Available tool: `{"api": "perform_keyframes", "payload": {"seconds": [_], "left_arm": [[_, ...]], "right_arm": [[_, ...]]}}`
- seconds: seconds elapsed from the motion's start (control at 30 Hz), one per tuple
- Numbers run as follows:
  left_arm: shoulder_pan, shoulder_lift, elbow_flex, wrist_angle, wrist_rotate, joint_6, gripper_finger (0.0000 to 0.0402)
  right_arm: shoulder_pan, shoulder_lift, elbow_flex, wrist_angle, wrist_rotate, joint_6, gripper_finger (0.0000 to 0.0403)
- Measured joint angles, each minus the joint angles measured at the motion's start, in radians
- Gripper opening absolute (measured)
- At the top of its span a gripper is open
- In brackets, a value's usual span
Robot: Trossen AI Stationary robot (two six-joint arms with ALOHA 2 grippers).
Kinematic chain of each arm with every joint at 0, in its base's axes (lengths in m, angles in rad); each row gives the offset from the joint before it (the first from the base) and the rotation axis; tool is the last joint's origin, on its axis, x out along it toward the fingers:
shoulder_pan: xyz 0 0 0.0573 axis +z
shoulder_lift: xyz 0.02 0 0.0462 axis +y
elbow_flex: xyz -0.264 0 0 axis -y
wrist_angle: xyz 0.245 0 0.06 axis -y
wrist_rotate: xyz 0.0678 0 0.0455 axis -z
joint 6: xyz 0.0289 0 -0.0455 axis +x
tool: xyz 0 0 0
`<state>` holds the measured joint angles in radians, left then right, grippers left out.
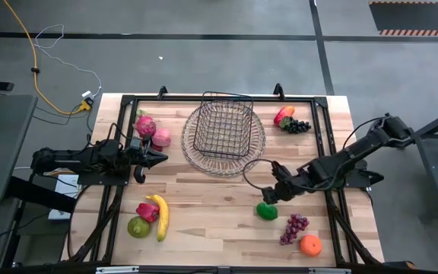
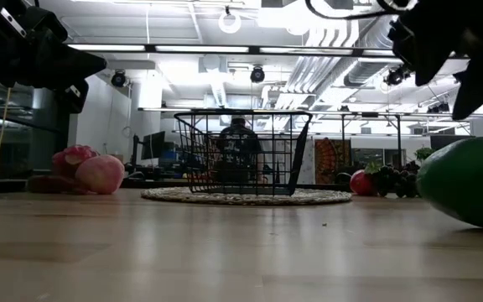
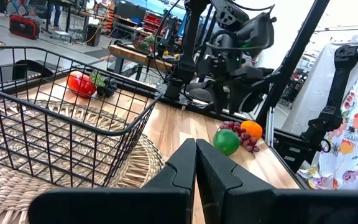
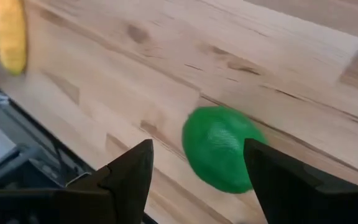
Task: Build produce basket
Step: Put the green lime into the black wire basket
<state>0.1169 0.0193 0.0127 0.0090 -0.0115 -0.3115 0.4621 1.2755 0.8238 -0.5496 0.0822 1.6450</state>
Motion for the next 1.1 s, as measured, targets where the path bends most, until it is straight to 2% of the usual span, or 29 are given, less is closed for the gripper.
{"api": "perform_keyframes", "payload": {"seconds": [0.17, 0.4, 0.47, 0.7, 0.93, 1.1], "left_arm": [[0.0, 0.0, 0.0, 0.0, 0.0, 0.0, 0.0001], [0.0, 0.0, 0.0, 0.0, 0.0, 0.0, 0.0001], [0.0, 0.0, 0.0, 0.0, 0.0, 0.0, 0.0001], [0.0, 0.0, 0.0, 0.0, 0.0, 0.0, 0.0001], [0.0, 0.0, 0.0, 0.0, 0.0, 0.0, 0.0001], [0.0, 0.0, 0.0, 0.0, 0.0, 0.0, 0.0001]], "right_arm": [[-0.016, 0.0, 0.0, 0.039, -0.006, -0.088, 0.0261], [-0.071, 0.0, 0.0, 0.035, -0.076, -0.235, 0.0378], [-0.093, 0.0, 0.0, 0.038, -0.112, -0.262, 0.0393], [-0.12, 0.0, 0.0, 0.038, -0.253, -0.454, 0.036], [-0.068, 0.002, 0.0, 0.045, -0.249, -0.712, 0.0358], [-0.026, 0.032, 0.0, 0.052, -0.189, -0.786, 0.0358]]}}
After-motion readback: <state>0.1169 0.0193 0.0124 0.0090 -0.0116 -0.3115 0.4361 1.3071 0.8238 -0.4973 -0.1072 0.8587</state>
